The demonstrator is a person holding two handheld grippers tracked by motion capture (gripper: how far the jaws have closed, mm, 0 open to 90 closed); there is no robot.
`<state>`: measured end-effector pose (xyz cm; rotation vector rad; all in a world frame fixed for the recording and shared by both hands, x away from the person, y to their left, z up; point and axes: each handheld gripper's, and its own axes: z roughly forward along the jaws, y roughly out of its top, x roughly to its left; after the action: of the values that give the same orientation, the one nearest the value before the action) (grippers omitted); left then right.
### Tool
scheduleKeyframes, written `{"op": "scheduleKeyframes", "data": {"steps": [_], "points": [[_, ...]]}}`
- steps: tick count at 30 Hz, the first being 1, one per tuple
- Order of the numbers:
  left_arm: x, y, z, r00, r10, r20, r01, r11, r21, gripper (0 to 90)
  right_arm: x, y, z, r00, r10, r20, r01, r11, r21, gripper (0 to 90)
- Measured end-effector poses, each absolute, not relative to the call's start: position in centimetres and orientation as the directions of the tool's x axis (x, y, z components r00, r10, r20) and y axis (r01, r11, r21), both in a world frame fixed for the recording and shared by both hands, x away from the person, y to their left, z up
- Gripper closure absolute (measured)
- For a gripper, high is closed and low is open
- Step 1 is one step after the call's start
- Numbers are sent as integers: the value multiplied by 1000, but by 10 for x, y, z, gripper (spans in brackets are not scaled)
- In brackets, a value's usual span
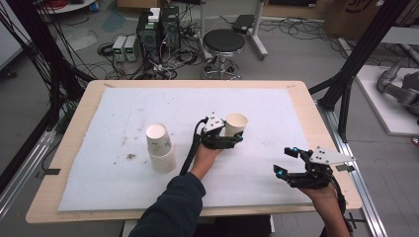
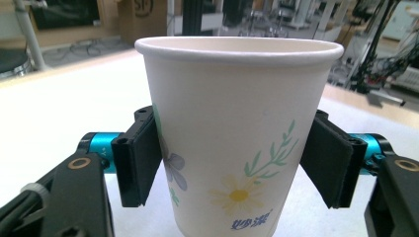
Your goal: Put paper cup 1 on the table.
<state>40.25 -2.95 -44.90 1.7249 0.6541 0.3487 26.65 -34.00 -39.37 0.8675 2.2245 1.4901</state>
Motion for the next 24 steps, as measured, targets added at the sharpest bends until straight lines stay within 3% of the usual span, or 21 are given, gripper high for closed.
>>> {"op": "scheduleKeyframes", "data": {"steps": [18,24], "points": [[391,-36,-444,757,654,7,316,-375,871,312,265,-338,-391,-765,642,61,298,269,916,219],[388,-31,-446,753,659,2,329,-379,865,311,265,-337,-390,-768,637,58,295,272,916,219]]}}
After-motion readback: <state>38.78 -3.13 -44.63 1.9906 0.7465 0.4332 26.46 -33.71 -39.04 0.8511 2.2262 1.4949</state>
